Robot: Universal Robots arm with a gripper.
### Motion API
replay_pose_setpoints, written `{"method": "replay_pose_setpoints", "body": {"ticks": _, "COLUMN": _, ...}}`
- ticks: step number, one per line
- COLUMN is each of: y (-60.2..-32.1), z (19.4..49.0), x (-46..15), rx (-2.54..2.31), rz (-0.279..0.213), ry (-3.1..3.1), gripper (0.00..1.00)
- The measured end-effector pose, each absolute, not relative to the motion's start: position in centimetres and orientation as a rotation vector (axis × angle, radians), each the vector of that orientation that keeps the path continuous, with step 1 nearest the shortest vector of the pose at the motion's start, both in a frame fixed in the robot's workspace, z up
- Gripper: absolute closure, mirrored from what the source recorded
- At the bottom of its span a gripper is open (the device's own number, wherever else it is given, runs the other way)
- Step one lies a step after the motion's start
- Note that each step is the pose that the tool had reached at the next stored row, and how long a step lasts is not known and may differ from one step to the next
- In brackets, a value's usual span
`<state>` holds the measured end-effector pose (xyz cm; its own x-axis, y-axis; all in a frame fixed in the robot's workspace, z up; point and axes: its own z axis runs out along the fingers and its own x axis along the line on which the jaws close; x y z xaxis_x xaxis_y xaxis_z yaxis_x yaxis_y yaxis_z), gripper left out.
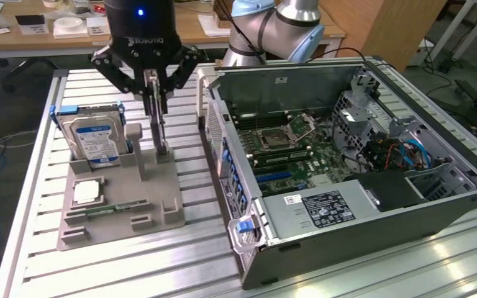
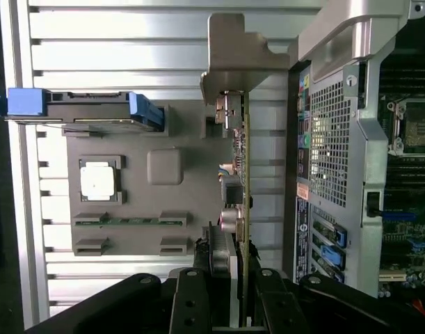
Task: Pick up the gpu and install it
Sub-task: 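Pick up the gpu and move the gpu toward the slot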
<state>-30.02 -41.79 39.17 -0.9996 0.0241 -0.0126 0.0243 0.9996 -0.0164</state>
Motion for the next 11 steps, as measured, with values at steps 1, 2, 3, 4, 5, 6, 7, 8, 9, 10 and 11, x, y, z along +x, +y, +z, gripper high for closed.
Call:
{"method": "replay_pose_setpoints", "body": {"ticks": 1, "y": -41.8, "z": 39.6, "x": -30.0, "rx": 0.038, "rz": -0.026, "ry": 3.129, "gripper": 0.72}}
{"method": "replay_pose_setpoints", "body": {"ticks": 2, "y": -41.8, "z": 40.0, "x": -30.0, "rx": 0.038, "rz": -0.026, "ry": 3.129, "gripper": 0.72}}
{"method": "replay_pose_setpoints", "body": {"ticks": 3, "y": -41.8, "z": 40.4, "x": -30.0, "rx": 0.038, "rz": -0.026, "ry": 3.129, "gripper": 0.72}}
{"method": "replay_pose_setpoints", "body": {"ticks": 4, "y": -41.8, "z": 40.7, "x": -30.0, "rx": 0.038, "rz": -0.026, "ry": 3.129, "gripper": 0.72}}
{"method": "replay_pose_setpoints", "body": {"ticks": 5, "y": -41.8, "z": 40.9, "x": -30.0, "rx": 0.038, "rz": -0.026, "ry": 3.129, "gripper": 0.72}}
{"method": "replay_pose_setpoints", "body": {"ticks": 6, "y": -41.8, "z": 41.0, "x": -30.0, "rx": 0.038, "rz": -0.024, "ry": 3.129, "gripper": 0.72}}
{"method": "replay_pose_setpoints", "body": {"ticks": 7, "y": -41.8, "z": 41.0, "x": -30.0, "rx": 0.038, "rz": -0.022, "ry": 3.129, "gripper": 0.72}}
{"method": "replay_pose_setpoints", "body": {"ticks": 8, "y": -41.8, "z": 41.0, "x": -30.0, "rx": 0.038, "rz": -0.022, "ry": 3.129, "gripper": 0.72}}
{"method": "replay_pose_setpoints", "body": {"ticks": 9, "y": -41.8, "z": 41.0, "x": -30.0, "rx": 0.038, "rz": -0.022, "ry": 3.129, "gripper": 0.72}}
{"method": "replay_pose_setpoints", "body": {"ticks": 10, "y": -41.8, "z": 41.0, "x": -30.0, "rx": 0.038, "rz": -0.022, "ry": 3.129, "gripper": 0.72}}
{"method": "replay_pose_setpoints", "body": {"ticks": 11, "y": -41.8, "z": 41.0, "x": -30.0, "rx": 0.038, "rz": -0.022, "ry": 3.129, "gripper": 0.72}}
